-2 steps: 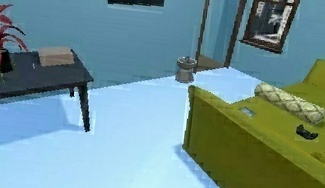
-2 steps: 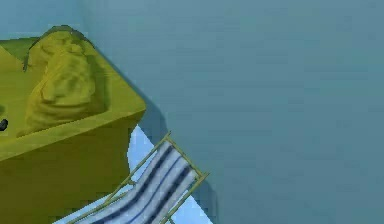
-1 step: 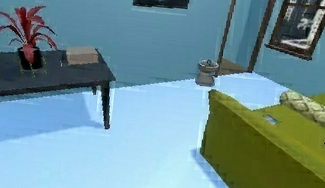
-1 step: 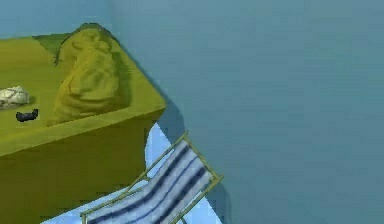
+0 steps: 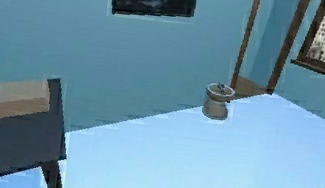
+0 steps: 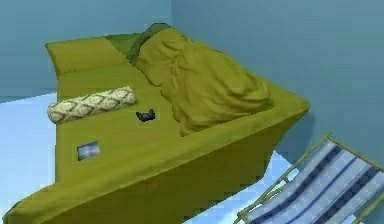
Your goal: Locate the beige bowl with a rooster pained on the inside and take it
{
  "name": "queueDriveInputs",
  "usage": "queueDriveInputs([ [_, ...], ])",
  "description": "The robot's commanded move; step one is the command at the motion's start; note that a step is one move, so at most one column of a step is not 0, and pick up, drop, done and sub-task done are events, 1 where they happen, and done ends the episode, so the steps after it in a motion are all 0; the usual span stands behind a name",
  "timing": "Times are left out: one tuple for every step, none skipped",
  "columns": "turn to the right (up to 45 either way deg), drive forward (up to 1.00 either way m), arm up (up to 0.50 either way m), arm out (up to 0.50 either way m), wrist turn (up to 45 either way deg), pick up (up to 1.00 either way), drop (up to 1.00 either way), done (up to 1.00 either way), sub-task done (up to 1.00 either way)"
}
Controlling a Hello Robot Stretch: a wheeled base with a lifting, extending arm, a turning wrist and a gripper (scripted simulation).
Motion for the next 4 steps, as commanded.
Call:
queueDriveInputs([
  [0.0,0.7,0.0,0.0,0.0,0.0,0.0,0.0,0.0],
  [42.0,0.0,0.0,0.0,0.0,0.0,0.0,0.0,0.0],
  [0.0,1.0,0.0,0.0,0.0,0.0,0.0,0.0,0.0],
  [3.0,0.0,0.0,0.0,0.0,0.0,0.0,0.0,0.0],
])
